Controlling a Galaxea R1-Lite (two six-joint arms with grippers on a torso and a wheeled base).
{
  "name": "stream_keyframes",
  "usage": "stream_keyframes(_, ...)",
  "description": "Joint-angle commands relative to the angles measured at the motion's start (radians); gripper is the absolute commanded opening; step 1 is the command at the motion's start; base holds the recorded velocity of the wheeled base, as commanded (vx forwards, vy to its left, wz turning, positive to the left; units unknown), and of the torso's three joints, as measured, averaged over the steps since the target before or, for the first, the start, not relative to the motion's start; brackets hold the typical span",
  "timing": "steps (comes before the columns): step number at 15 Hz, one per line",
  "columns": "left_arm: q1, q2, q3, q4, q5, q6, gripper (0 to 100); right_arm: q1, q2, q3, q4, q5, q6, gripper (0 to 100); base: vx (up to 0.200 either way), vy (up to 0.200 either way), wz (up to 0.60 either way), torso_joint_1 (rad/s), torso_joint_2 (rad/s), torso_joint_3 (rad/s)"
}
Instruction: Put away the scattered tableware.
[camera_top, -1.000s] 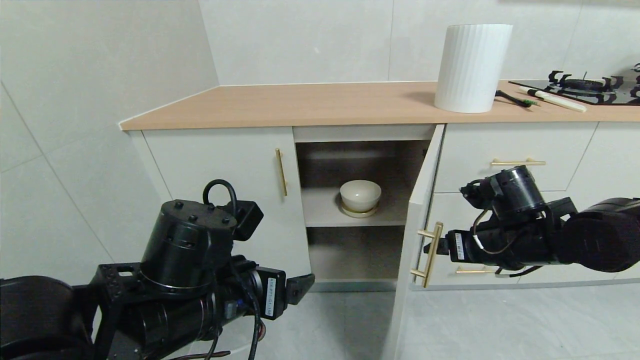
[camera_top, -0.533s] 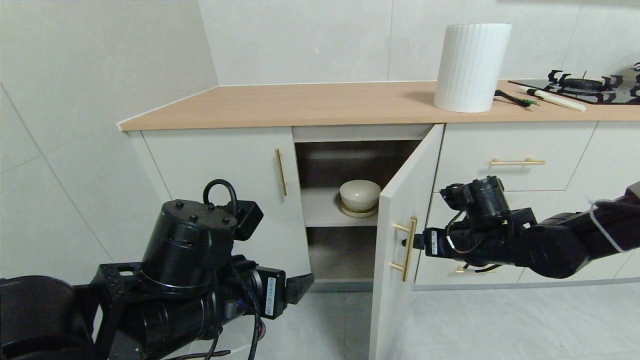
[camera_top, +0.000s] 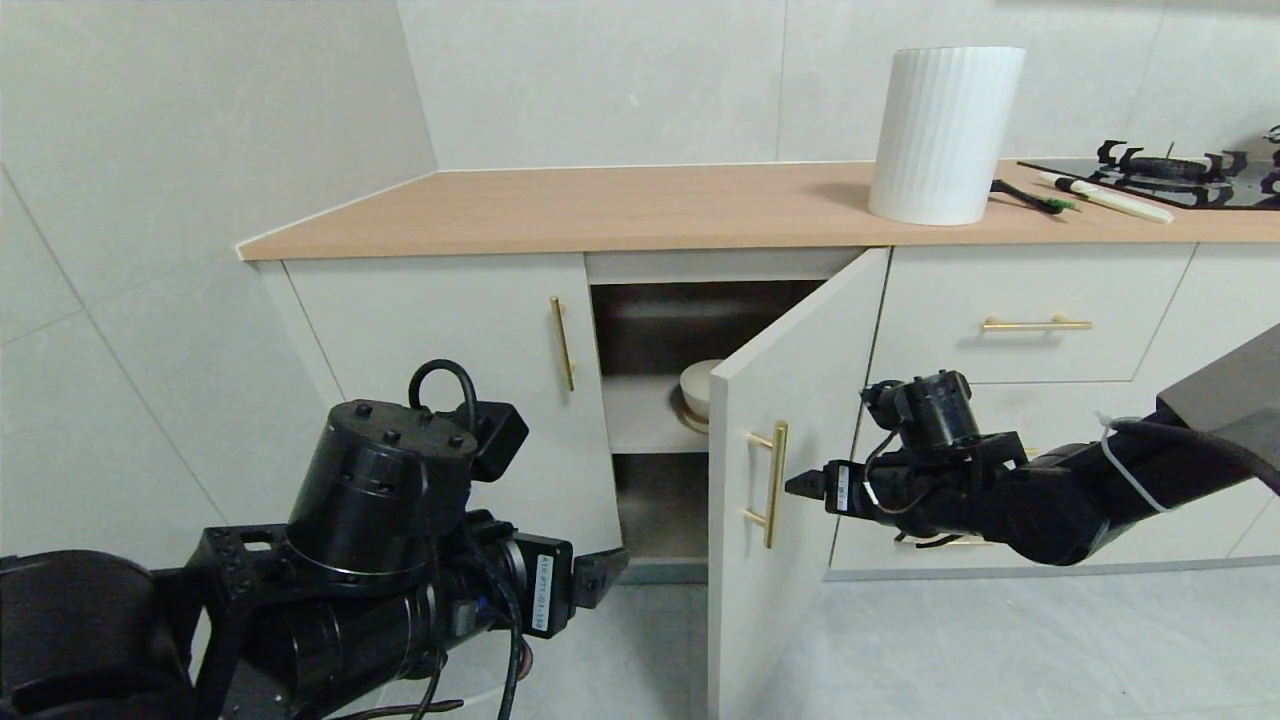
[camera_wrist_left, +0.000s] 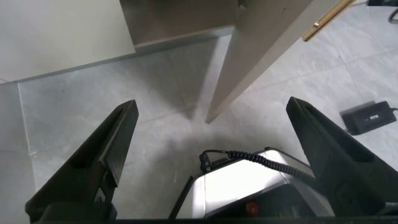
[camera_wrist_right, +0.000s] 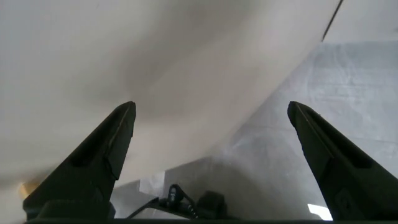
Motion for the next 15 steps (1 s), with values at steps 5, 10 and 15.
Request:
stream_keyframes(5, 0.000, -0.002, 0.001, 0.005, 0.006, 0.013, 100, 0.014, 0.047, -0.047, 0.000, -0.003, 0.083, 100, 0.160, 0.000, 0.00, -0.004, 0.00, 0.000)
stream_keyframes(10, 0.000, 0.001, 0.001, 0.000, 0.007, 0.013, 100, 0.039, 0.071, -0.110, -0.005, -0.003, 0.210, 100, 0.160, 0.000, 0.00, 0.006, 0.00, 0.001)
stream_keyframes(15, 0.000, -0.005, 0.001, -0.001, 0.007, 0.013, 100, 0.042, 0.127, -0.225, -0.003, -0.032, 0.385, 100, 0.000, 0.000, 0.00, 0.000, 0.00, 0.000)
